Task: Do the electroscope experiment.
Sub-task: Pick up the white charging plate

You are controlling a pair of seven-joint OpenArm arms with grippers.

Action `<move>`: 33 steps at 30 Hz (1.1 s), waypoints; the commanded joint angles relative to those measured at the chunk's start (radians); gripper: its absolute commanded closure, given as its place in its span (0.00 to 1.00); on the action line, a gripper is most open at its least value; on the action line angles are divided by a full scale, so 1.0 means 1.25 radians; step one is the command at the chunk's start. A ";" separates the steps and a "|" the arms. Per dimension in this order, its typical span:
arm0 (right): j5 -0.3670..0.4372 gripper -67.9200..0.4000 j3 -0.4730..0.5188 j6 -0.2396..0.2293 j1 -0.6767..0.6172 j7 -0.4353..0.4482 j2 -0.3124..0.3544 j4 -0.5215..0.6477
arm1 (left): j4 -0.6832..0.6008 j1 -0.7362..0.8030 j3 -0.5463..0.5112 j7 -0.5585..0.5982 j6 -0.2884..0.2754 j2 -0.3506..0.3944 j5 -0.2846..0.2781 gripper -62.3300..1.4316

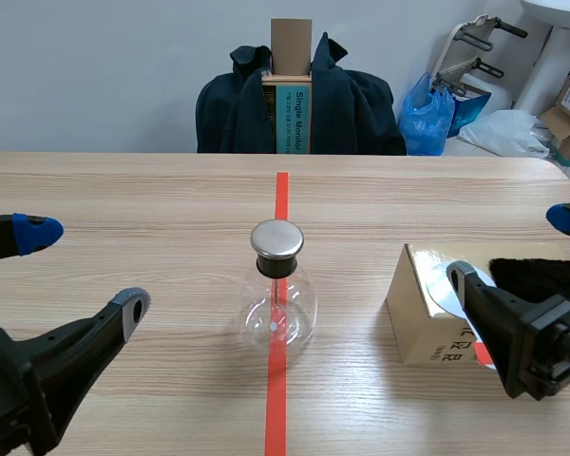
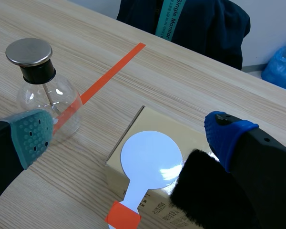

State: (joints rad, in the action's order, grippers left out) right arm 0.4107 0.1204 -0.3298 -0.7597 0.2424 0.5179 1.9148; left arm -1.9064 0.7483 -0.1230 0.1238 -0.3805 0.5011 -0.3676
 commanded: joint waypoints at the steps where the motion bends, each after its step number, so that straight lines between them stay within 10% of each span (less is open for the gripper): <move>1: 0.006 0.01 0.005 0.000 0.009 0.015 0.004 0.011 | -0.014 -0.011 0.001 0.012 0.001 -0.004 -0.008 0.00; 18: -0.009 0.01 0.005 0.000 0.009 0.015 0.004 0.011 | -0.014 -0.014 0.001 0.005 0.001 -0.004 -0.008 0.00; 29: -0.512 0.01 0.020 0.003 -0.152 0.017 0.004 0.133 | -0.014 -0.014 0.001 0.005 0.001 -0.004 -0.008 0.00; 33: -0.684 0.01 0.020 0.114 -0.243 0.052 -0.001 0.162 | -0.014 -0.014 0.001 0.005 0.001 -0.004 -0.008 0.00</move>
State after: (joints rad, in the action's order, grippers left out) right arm -0.4423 0.1360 -0.2153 -1.0592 0.2935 0.5179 2.1136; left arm -1.9064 0.7338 -0.1230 0.1192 -0.3775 0.5011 -0.3676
